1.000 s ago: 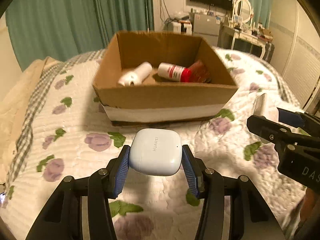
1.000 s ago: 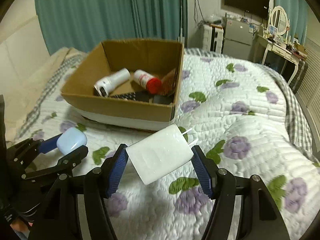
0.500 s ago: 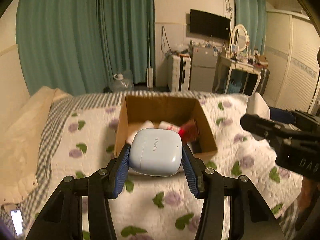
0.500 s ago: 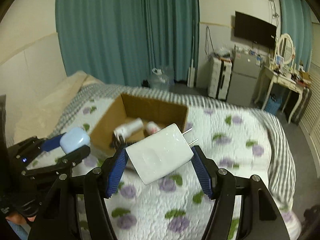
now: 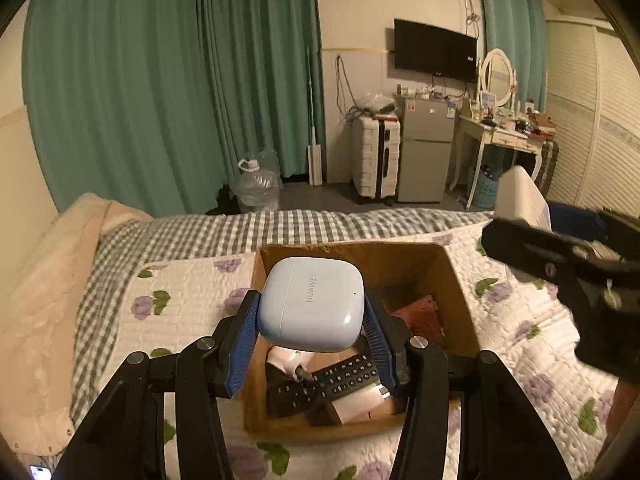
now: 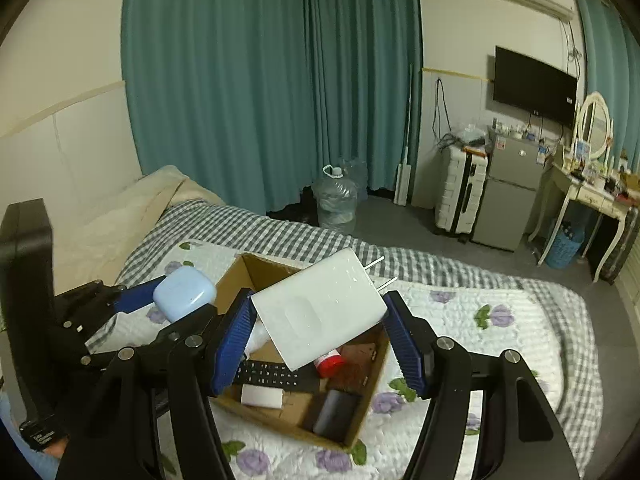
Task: Organize rigid objects
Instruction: 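Carry earbud case into box and open left tool while right tool carries adapter over box, then lower the white adapter into the box and open the right tool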
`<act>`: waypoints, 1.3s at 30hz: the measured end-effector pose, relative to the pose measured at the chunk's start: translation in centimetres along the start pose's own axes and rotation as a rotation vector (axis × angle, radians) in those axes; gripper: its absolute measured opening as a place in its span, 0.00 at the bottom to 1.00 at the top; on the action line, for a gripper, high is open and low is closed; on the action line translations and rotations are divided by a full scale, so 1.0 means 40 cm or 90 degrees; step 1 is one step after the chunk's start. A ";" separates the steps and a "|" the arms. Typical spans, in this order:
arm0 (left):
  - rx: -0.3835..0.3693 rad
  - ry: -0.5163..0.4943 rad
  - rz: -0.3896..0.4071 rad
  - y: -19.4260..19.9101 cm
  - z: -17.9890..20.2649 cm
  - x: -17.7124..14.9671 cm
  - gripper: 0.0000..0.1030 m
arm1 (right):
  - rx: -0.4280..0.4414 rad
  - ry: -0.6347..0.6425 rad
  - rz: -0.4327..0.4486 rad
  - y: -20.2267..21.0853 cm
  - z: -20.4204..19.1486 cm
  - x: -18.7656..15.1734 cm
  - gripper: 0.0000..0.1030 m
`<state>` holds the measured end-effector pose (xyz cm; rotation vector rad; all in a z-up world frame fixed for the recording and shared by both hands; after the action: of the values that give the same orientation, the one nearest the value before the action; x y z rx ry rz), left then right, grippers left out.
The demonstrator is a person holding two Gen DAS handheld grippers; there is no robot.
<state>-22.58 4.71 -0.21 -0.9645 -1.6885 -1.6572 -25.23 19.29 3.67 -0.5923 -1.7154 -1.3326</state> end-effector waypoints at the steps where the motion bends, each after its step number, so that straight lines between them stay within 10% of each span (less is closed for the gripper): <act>1: 0.002 0.000 -0.006 -0.021 0.002 -0.003 0.50 | 0.002 -0.006 -0.006 -0.019 0.007 -0.005 0.63; 21: -0.052 0.016 -0.113 -0.236 0.054 -0.114 0.54 | -0.019 -0.041 -0.067 -0.201 0.091 -0.074 0.63; 39: 0.048 -0.021 0.021 -0.120 -0.034 -0.019 0.69 | -0.012 -0.029 -0.078 -0.247 0.075 -0.058 0.63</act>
<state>-26.17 3.43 -3.50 -0.9826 -1.7346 -1.5523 -32.84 19.29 -3.71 -0.5384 -1.8032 -1.4319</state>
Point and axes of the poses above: each gripper's, at about its wrist camera, not at the fingertips, and y roughly against the way its jaws point, z to its right, x to its top, the point moved 5 cm from there along -y, roughly the way its jaws point, and after that the axes turned 2 degrees about z, right-handed, at the moved point
